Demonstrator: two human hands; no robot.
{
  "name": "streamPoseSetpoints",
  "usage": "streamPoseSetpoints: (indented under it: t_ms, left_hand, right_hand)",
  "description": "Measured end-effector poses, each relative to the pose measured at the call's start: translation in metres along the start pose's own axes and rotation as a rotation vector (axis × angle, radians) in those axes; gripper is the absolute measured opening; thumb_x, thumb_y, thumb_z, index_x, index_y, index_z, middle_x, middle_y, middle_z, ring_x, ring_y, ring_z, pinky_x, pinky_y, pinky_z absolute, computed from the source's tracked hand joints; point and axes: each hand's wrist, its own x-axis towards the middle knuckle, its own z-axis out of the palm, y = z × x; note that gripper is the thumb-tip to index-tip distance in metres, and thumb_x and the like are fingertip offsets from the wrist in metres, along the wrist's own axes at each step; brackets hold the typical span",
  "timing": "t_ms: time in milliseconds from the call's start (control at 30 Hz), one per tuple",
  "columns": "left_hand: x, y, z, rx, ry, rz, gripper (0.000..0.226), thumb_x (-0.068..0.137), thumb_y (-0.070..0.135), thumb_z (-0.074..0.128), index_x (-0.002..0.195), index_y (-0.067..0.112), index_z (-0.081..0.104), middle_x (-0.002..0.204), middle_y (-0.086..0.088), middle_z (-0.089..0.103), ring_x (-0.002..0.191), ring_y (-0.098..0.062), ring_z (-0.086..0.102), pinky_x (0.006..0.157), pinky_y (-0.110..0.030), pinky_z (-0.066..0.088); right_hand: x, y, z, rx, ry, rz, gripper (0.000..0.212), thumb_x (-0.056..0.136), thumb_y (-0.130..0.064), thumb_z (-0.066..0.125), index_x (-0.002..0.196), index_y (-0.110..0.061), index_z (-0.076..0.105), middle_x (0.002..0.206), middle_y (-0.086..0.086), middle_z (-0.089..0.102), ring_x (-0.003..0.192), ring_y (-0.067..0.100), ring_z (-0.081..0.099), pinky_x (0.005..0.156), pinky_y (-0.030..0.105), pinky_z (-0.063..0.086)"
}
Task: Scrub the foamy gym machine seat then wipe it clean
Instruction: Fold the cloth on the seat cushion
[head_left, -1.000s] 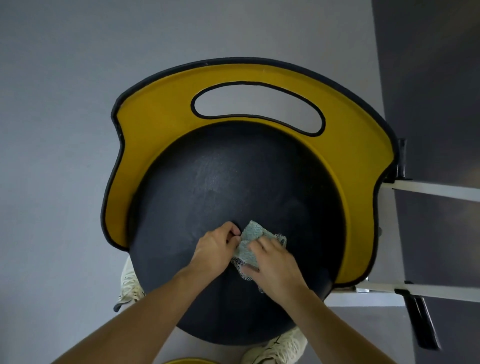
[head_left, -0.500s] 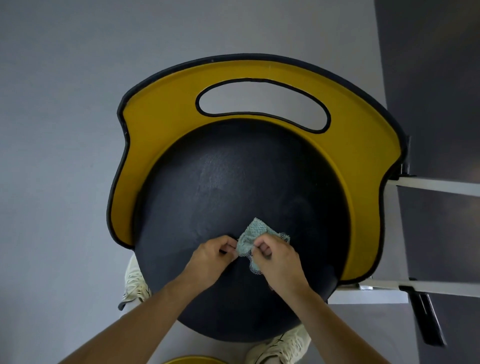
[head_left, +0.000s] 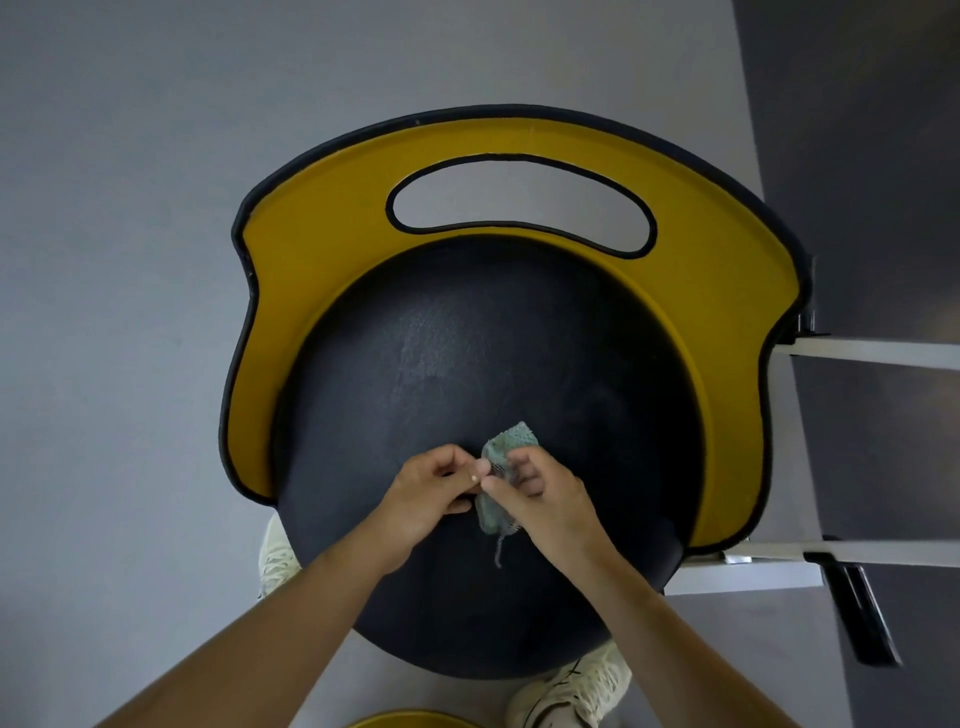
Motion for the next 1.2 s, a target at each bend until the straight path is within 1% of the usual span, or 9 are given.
streamPoseSetpoints:
  t_ms: [267, 367, 467, 567, 800, 900, 1000, 1100, 1200]
  left_hand:
    - [0.004, 0.021, -0.023, -0.119, -0.017, 0.0, 0.016, 0.098, 0.023, 0.065, 0.09, 0.009, 0.063, 0.089, 0.001, 0.072, 0.093, -0.013, 0.071, 0.088, -0.03, 0.058]
    - [0.008, 0.024, -0.035, -0.186, 0.111, 0.004, 0.014, 0.103, 0.017, 0.054, 0.092, 0.01, 0.059, 0.092, -0.004, 0.073, 0.089, -0.018, 0.072, 0.086, -0.032, 0.058]
    - [0.015, 0.019, -0.048, -0.179, 0.298, 0.006, 0.02, 0.104, 0.015, 0.05, 0.085, 0.014, 0.055, 0.089, -0.003, 0.065, 0.089, -0.021, 0.066, 0.087, -0.041, 0.06]
    - [0.023, 0.012, -0.057, 0.083, 0.425, 0.11, 0.018, 0.104, 0.019, 0.051, 0.087, 0.02, 0.058, 0.085, 0.002, 0.063, 0.082, -0.012, 0.059, 0.078, -0.037, 0.054]
    - [0.043, 0.001, -0.062, 0.508, 0.505, 0.237, 0.021, 0.099, 0.037, 0.06, 0.119, 0.029, 0.06, 0.101, 0.011, 0.065, 0.091, -0.009, 0.063, 0.08, -0.03, 0.051]
    - [0.042, -0.014, -0.054, 1.077, 0.531, 0.531, 0.048, 0.099, 0.032, 0.059, 0.145, 0.025, 0.047, 0.146, -0.001, 0.047, 0.127, -0.023, 0.05, 0.102, -0.039, 0.044]
    - [0.039, -0.043, -0.038, 1.445, 0.244, 0.726, 0.059, 0.107, 0.036, 0.036, 0.161, 0.018, 0.019, 0.168, -0.015, 0.011, 0.155, -0.032, 0.011, 0.124, -0.049, 0.02]
    - [0.036, -0.072, -0.043, 1.566, 0.126, 0.67, 0.065, 0.108, 0.049, 0.022, 0.162, 0.022, -0.003, 0.169, -0.012, -0.01, 0.156, -0.027, -0.009, 0.126, -0.049, 0.007]
    - [0.032, -0.068, -0.056, 1.471, 0.222, 0.617, 0.068, 0.104, 0.051, 0.032, 0.163, 0.023, 0.01, 0.169, -0.011, 0.003, 0.156, -0.026, 0.003, 0.125, -0.047, 0.01]
  right_hand:
    - [0.013, -0.012, -0.007, 0.237, 0.084, 0.03, 0.012, 0.099, -0.016, 0.059, 0.093, -0.018, 0.069, 0.095, 0.001, 0.074, 0.093, 0.019, 0.072, 0.089, 0.043, 0.059]
    - [0.011, -0.018, -0.022, 0.663, 0.16, 0.152, 0.019, 0.102, -0.011, 0.048, 0.103, 0.003, 0.061, 0.106, 0.017, 0.074, 0.099, 0.031, 0.073, 0.082, 0.038, 0.062]
    - [0.013, -0.011, -0.034, 0.794, 0.235, 0.259, 0.02, 0.104, -0.015, 0.045, 0.105, -0.005, 0.063, 0.107, 0.013, 0.074, 0.098, 0.03, 0.072, 0.079, 0.042, 0.062]
    - [0.025, 0.003, -0.038, 0.569, 0.38, 0.282, 0.019, 0.104, -0.023, 0.049, 0.104, -0.017, 0.066, 0.109, 0.009, 0.069, 0.104, 0.028, 0.067, 0.091, 0.051, 0.057]
    - [0.034, 0.017, -0.032, -0.15, 0.56, -0.02, 0.029, 0.104, -0.025, 0.051, 0.132, -0.019, 0.055, 0.126, -0.003, 0.058, 0.121, 0.019, 0.056, 0.087, 0.02, 0.043]
    - [0.029, 0.032, -0.013, -0.8, 0.346, -0.427, 0.052, 0.106, -0.033, 0.045, 0.155, -0.017, 0.035, 0.163, 0.007, 0.029, 0.153, 0.025, 0.022, 0.122, 0.04, 0.026]
    - [0.028, 0.059, -0.004, -1.077, 0.135, -0.443, 0.068, 0.106, -0.054, 0.029, 0.163, -0.019, 0.017, 0.171, 0.006, 0.007, 0.157, 0.028, 0.0, 0.124, 0.058, 0.015]
    - [0.027, 0.07, -0.014, -1.18, 0.102, -0.422, 0.067, 0.105, -0.053, 0.026, 0.163, -0.023, 0.013, 0.171, 0.003, 0.005, 0.157, 0.027, 0.002, 0.12, 0.061, 0.02]
    - [0.029, 0.068, -0.025, -1.172, 0.08, -0.437, 0.066, 0.105, -0.05, 0.027, 0.163, -0.024, 0.011, 0.171, 0.003, 0.004, 0.157, 0.025, 0.001, 0.121, 0.06, 0.02]
